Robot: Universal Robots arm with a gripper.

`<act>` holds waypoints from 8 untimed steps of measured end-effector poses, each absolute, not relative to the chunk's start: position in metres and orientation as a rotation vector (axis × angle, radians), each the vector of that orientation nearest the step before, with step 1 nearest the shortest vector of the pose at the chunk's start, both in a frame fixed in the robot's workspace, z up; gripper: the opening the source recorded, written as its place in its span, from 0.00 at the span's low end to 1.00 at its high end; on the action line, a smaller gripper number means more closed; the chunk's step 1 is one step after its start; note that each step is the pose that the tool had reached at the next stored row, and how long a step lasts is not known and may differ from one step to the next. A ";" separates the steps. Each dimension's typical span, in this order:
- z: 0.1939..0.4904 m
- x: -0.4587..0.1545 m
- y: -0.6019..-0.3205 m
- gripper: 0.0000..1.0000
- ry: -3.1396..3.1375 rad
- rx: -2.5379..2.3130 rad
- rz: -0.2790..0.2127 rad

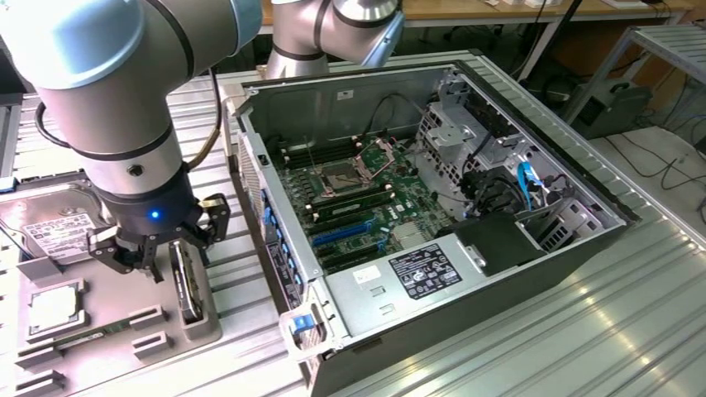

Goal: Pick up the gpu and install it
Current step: 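Pick up the gpu and move the gpu toward the slot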

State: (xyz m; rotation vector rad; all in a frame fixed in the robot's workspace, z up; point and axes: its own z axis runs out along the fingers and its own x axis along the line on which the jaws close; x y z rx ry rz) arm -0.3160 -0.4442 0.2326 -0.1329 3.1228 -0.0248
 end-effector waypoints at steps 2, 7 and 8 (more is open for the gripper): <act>0.233 -0.316 -0.444 0.60 3.123 -0.133 -0.025; 0.233 -0.316 -0.444 0.45 3.123 -0.133 -0.025; 0.233 -0.316 -0.444 0.45 3.123 -0.133 -0.025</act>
